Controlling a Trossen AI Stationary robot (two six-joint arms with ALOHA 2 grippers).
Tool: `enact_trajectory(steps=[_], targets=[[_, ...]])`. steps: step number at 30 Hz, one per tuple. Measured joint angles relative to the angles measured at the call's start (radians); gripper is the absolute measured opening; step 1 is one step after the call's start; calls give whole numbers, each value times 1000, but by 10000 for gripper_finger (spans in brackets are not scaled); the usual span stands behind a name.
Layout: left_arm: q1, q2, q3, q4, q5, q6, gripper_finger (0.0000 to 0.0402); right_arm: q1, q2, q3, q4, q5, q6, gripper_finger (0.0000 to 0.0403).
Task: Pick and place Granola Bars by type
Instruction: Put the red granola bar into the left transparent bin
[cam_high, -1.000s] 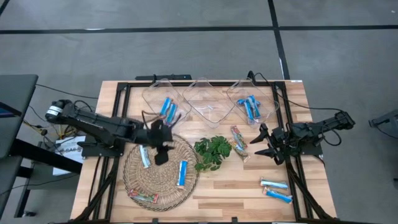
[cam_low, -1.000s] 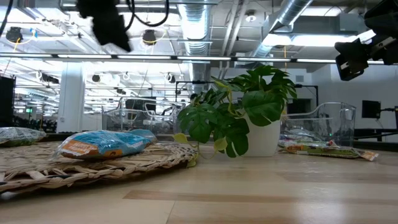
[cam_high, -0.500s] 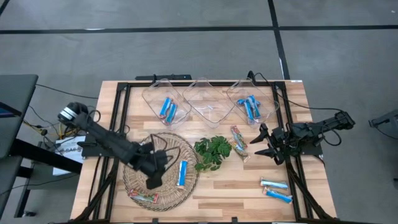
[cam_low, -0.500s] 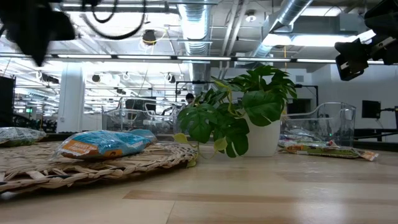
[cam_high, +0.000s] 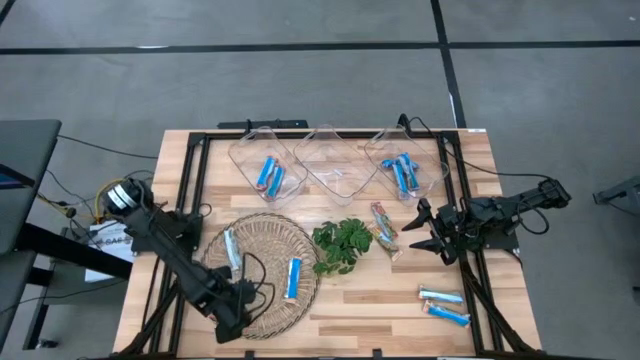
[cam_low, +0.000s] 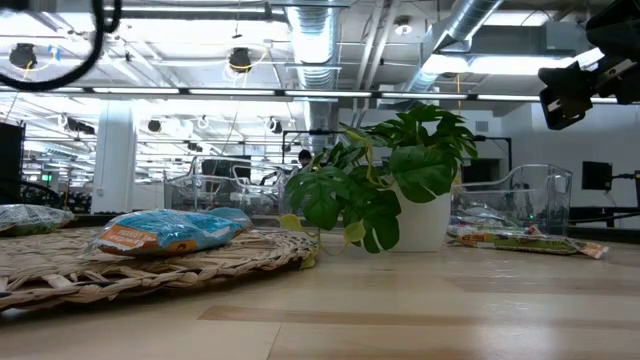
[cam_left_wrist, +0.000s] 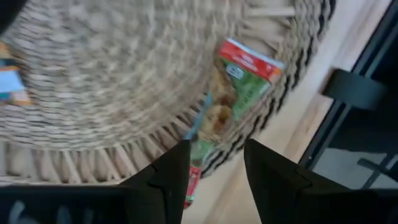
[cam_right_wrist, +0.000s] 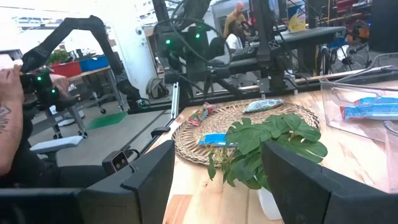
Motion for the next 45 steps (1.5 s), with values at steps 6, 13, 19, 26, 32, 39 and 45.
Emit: enact_trajectory(steps=[6, 13, 19, 26, 32, 39, 45], targets=[[-47, 6, 0, 11, -1, -2, 144, 0, 0, 0, 0, 0, 0, 232], [-97, 23, -42, 31, 17, -9, 144, 0, 0, 0, 0, 0, 0, 232], [-111, 56, -63, 102, 9, 51, 144, 0, 0, 0, 0, 0, 0, 232], [-108, 56, -63, 103, -50, 93, 144, 0, 0, 0, 0, 0, 0, 232], [-100, 49, -54, 111, 21, 72, 144, 0, 0, 0, 0, 0, 0, 232], [-100, 49, -24, 95, -75, 72, 144, 0, 0, 0, 0, 0, 0, 232], [-92, 53, -35, 91, -160, 124, 144, 0, 0, 0, 0, 0, 0, 232]])
